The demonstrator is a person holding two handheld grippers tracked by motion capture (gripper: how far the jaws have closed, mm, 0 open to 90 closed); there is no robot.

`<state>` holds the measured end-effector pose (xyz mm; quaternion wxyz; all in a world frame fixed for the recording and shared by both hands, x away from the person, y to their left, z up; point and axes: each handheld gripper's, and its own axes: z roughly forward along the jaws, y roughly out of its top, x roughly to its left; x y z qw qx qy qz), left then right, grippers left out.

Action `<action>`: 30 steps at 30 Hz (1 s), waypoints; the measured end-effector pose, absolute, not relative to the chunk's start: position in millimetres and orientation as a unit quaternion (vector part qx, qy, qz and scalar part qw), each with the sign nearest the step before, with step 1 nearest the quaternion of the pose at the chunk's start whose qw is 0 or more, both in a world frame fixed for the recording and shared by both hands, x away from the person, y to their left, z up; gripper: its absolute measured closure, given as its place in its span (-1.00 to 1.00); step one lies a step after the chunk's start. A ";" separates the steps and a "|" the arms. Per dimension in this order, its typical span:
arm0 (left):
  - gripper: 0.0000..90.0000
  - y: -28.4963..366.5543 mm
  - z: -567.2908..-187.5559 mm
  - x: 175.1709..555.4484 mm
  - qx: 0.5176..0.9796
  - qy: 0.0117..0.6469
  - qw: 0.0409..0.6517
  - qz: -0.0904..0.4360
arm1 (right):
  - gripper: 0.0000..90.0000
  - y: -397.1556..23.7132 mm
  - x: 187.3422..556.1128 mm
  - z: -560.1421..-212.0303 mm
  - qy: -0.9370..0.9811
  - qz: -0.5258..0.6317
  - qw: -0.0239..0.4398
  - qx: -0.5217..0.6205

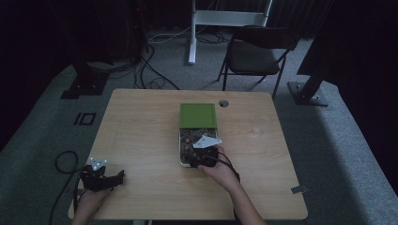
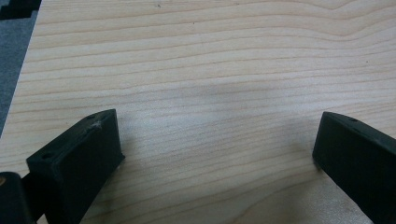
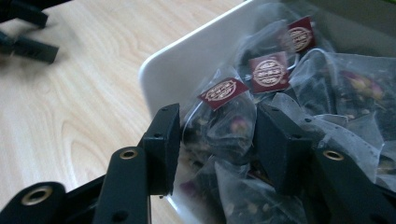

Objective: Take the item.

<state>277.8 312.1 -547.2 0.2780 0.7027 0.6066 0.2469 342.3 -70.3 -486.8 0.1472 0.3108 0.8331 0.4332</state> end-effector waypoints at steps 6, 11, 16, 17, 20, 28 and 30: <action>-0.96 311.9 -547.3 277.9 0.702 0.607 0.279 0.247 | 0.19 -62.0 341.7 -489.7 0.842 0.417 0.160 0.302; -0.96 311.9 -547.3 277.9 0.702 0.607 0.279 0.247 | 0.59 -66.0 340.7 -485.0 0.844 0.413 0.170 0.297; -0.96 312.0 -547.2 277.9 0.703 0.607 0.278 0.247 | 0.71 -70.5 337.6 -478.3 0.844 0.419 0.171 0.288; -0.96 312.0 -547.2 277.8 0.702 0.607 0.278 0.247 | 0.71 -71.6 337.1 -476.5 0.843 0.423 0.169 0.286; -0.96 312.0 -547.2 277.9 0.702 0.607 0.278 0.247 | 0.72 -74.6 336.0 -470.7 0.839 0.427 0.173 0.288; -0.96 311.9 -547.3 277.9 0.701 0.607 0.279 0.247 | 0.73 -85.1 335.3 -457.1 0.827 0.452 0.154 0.297; -0.96 311.9 -547.3 277.9 0.702 0.607 0.279 0.247 | 0.73 -86.8 334.5 -453.9 0.824 0.455 0.155 0.298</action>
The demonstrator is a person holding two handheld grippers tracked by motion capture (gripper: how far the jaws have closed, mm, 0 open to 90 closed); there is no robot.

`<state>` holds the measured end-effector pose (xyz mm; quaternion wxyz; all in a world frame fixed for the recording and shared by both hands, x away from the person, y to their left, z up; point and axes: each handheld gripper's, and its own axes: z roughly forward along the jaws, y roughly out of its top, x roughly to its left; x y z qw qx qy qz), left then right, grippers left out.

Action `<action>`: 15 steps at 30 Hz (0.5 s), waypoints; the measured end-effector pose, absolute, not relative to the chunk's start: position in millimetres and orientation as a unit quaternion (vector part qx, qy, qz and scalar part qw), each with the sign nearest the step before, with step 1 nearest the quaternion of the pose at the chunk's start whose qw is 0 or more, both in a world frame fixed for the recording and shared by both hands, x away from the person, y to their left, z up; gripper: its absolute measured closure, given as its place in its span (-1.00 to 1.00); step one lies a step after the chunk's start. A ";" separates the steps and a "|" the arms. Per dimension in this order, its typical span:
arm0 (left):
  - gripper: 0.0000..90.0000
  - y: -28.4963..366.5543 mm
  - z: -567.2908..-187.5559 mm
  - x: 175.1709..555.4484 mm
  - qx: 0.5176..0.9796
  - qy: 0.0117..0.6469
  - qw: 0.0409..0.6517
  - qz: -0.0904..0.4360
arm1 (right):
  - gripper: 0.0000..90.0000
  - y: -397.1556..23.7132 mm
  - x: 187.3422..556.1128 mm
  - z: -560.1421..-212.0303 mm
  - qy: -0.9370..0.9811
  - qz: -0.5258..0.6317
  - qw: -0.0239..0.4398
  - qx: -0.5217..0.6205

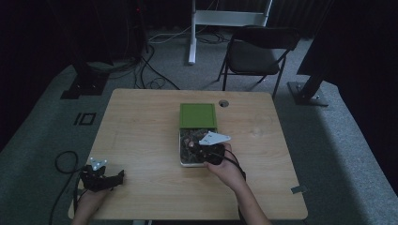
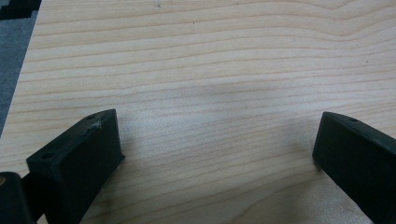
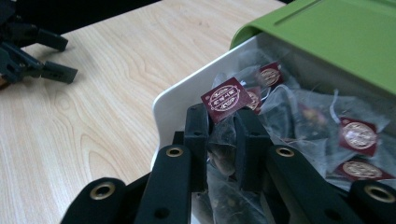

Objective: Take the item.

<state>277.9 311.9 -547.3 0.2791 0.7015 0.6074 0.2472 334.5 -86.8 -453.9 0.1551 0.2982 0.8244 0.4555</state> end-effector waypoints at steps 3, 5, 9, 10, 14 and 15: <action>-0.96 311.9 -547.3 277.9 0.702 0.607 0.279 0.247 | 0.73 -88.7 334.1 -449.0 0.821 0.461 0.158 0.297; -0.96 312.1 -547.2 278.0 0.703 0.606 0.278 0.248 | 0.73 -91.3 334.8 -444.5 0.815 0.468 0.162 0.301; -0.96 312.0 -547.3 278.0 0.702 0.607 0.279 0.248 | 0.73 -96.9 335.2 -435.8 0.810 0.473 0.169 0.302; -0.96 312.0 -547.3 278.0 0.702 0.607 0.279 0.248 | 0.73 -96.9 335.2 -435.8 0.810 0.473 0.169 0.302; -0.96 312.0 -547.3 278.0 0.702 0.607 0.279 0.248 | 0.73 -104.1 335.4 -427.4 0.804 0.479 0.178 0.305; -0.96 312.0 -547.3 278.0 0.702 0.607 0.279 0.248 | 0.74 -105.7 335.6 -426.0 0.802 0.480 0.179 0.306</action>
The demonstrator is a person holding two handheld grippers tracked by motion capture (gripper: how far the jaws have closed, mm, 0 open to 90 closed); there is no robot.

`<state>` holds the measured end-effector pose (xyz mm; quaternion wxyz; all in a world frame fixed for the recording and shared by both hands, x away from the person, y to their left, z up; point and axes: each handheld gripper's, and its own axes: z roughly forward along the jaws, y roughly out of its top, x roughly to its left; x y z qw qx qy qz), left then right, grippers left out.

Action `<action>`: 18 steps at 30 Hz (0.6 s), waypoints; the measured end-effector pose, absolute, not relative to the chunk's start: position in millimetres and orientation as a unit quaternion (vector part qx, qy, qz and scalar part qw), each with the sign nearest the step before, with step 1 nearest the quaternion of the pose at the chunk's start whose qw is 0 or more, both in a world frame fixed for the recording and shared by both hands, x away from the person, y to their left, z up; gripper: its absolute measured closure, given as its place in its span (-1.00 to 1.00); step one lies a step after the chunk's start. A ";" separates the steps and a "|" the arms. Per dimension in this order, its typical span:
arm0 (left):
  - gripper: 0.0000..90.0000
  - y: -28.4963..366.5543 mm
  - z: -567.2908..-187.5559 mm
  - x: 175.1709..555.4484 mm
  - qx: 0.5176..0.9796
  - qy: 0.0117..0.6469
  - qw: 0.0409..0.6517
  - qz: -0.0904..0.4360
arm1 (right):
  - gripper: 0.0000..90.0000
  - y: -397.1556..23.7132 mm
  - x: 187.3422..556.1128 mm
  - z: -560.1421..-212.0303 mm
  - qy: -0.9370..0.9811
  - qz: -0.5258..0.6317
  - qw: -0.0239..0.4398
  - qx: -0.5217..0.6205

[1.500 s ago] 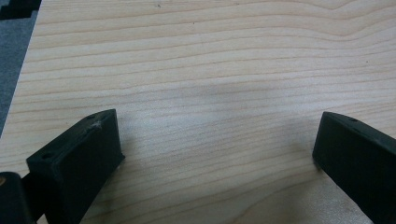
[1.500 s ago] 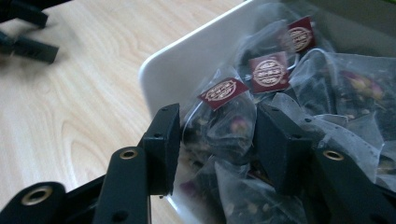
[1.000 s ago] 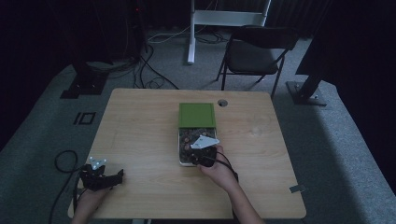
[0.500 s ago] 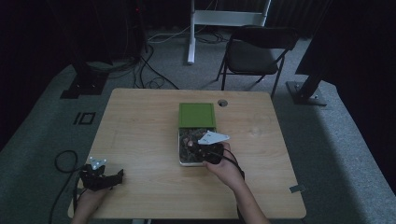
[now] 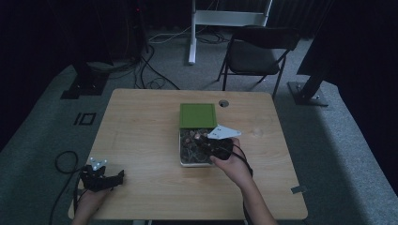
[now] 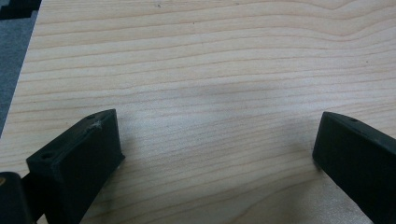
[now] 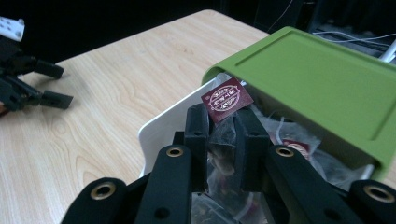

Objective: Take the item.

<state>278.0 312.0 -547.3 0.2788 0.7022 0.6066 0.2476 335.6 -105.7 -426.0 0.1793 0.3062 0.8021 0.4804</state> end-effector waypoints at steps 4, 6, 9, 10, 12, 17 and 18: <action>-0.96 312.0 -547.2 277.9 0.702 0.607 0.279 0.247 | 0.74 -112.7 336.3 -420.5 0.797 0.483 0.186 0.310; -0.96 312.0 -547.3 278.0 0.702 0.607 0.279 0.248 | 0.74 -116.5 336.6 -418.2 0.795 0.483 0.190 0.314; -0.96 312.0 -547.3 278.0 0.702 0.607 0.279 0.248 | 0.74 -122.1 337.3 -415.3 0.792 0.484 0.195 0.317; -0.96 312.0 -547.3 278.0 0.702 0.607 0.279 0.248 | 0.74 -123.5 337.3 -414.5 0.791 0.485 0.196 0.318; -0.96 312.0 -547.3 278.0 0.702 0.607 0.279 0.248 | 0.74 -128.6 337.6 -411.8 0.787 0.487 0.201 0.321; -0.96 312.0 -547.3 278.0 0.702 0.607 0.279 0.248 | 0.74 -139.6 338.7 -407.7 0.782 0.486 0.210 0.329; -0.96 312.0 -547.3 278.0 0.702 0.607 0.279 0.248 | 0.74 -142.1 339.1 -407.1 0.781 0.486 0.211 0.330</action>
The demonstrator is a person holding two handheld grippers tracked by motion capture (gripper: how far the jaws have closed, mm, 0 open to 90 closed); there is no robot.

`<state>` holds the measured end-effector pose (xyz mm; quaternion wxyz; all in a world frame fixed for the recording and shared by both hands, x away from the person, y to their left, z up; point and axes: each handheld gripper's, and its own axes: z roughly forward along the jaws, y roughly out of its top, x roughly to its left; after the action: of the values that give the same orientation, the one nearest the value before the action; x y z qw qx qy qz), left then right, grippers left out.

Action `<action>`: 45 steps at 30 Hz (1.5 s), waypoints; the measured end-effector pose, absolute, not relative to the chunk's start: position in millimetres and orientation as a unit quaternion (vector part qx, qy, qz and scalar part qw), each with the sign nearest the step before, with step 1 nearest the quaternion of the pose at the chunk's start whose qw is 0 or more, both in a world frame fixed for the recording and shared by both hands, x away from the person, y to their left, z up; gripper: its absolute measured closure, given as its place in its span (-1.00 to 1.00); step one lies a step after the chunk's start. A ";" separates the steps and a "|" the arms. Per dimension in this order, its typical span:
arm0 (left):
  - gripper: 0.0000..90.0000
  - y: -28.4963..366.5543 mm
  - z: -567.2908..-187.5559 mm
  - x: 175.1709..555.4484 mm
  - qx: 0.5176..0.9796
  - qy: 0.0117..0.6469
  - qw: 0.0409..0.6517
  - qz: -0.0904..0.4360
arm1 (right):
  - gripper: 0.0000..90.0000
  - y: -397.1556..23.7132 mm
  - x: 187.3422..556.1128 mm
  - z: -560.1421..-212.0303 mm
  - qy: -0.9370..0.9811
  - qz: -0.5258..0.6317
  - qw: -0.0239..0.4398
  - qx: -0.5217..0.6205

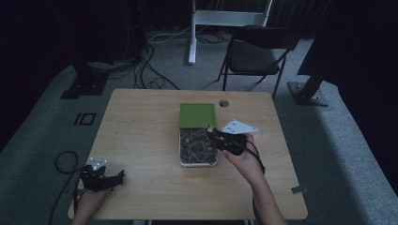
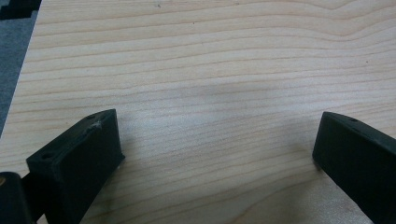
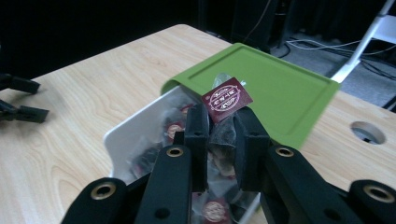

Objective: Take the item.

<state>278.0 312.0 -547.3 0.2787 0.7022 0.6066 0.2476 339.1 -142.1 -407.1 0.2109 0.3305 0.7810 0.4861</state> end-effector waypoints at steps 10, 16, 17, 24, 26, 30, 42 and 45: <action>-0.96 312.1 -547.2 277.9 0.703 0.607 0.278 0.247 | 0.74 -172.7 342.9 -404.5 0.767 0.482 0.232 0.355; -0.96 312.0 -547.2 277.9 0.702 0.607 0.278 0.247 | 0.74 -190.2 346.1 -404.5 0.760 0.476 0.246 0.367; -0.96 312.1 -547.1 277.9 0.703 0.607 0.278 0.247 | 0.74 -192.6 346.5 -404.4 0.760 0.475 0.247 0.369; -0.96 312.0 -547.3 277.9 0.702 0.607 0.279 0.248 | 0.74 -213.2 350.9 -404.0 0.745 0.476 0.262 0.388; -0.96 312.0 -547.3 277.9 0.702 0.607 0.279 0.248 | 0.74 -215.8 351.6 -404.0 0.744 0.476 0.264 0.389; -0.96 311.9 -547.3 277.9 0.702 0.607 0.279 0.247 | 0.74 -231.2 355.6 -404.6 0.734 0.471 0.277 0.403; -0.96 312.0 -547.2 277.8 0.703 0.607 0.278 0.247 | 0.74 -268.9 368.0 -408.5 0.708 0.455 0.306 0.445; -0.96 312.1 -547.2 277.8 0.703 0.607 0.278 0.247 | 0.74 -277.8 372.6 -409.2 0.702 0.448 0.315 0.456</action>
<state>277.8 312.1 -547.2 0.2780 0.7027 0.6066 0.2469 372.6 -277.8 -409.2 0.3146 0.4556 0.7020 0.4479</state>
